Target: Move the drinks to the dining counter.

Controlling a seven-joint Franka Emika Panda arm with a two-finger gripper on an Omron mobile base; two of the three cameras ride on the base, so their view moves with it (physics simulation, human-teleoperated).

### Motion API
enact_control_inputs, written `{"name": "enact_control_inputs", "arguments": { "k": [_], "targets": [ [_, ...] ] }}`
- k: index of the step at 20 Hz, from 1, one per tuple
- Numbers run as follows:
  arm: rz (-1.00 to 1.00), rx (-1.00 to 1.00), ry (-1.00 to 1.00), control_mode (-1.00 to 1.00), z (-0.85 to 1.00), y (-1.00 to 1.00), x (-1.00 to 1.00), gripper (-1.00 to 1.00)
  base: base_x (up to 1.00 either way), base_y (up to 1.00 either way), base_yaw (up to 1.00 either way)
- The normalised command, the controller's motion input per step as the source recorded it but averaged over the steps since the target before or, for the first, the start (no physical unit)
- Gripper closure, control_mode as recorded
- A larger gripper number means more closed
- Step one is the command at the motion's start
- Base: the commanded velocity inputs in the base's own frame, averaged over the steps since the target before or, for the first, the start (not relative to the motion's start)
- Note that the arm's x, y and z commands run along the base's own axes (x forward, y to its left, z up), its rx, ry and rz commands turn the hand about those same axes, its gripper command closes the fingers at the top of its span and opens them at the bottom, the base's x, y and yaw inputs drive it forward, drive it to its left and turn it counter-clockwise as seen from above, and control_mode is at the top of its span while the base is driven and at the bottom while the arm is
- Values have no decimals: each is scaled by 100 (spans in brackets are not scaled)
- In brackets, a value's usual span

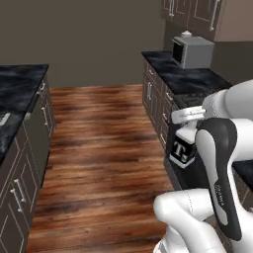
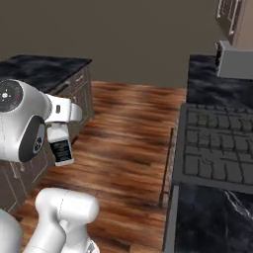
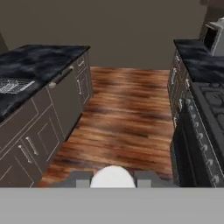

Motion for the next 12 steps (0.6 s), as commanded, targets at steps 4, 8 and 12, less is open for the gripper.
{"name": "enact_control_inputs", "arguments": {
  "k": [4,8,12],
  "targets": [
    [0,0,0,100,0,0,0,100,1,44,93],
    [0,0,0,100,0,0,0,100,47,88,65],
    [0,0,0,100,0,0,0,100,68,99,51]
  ]
}}
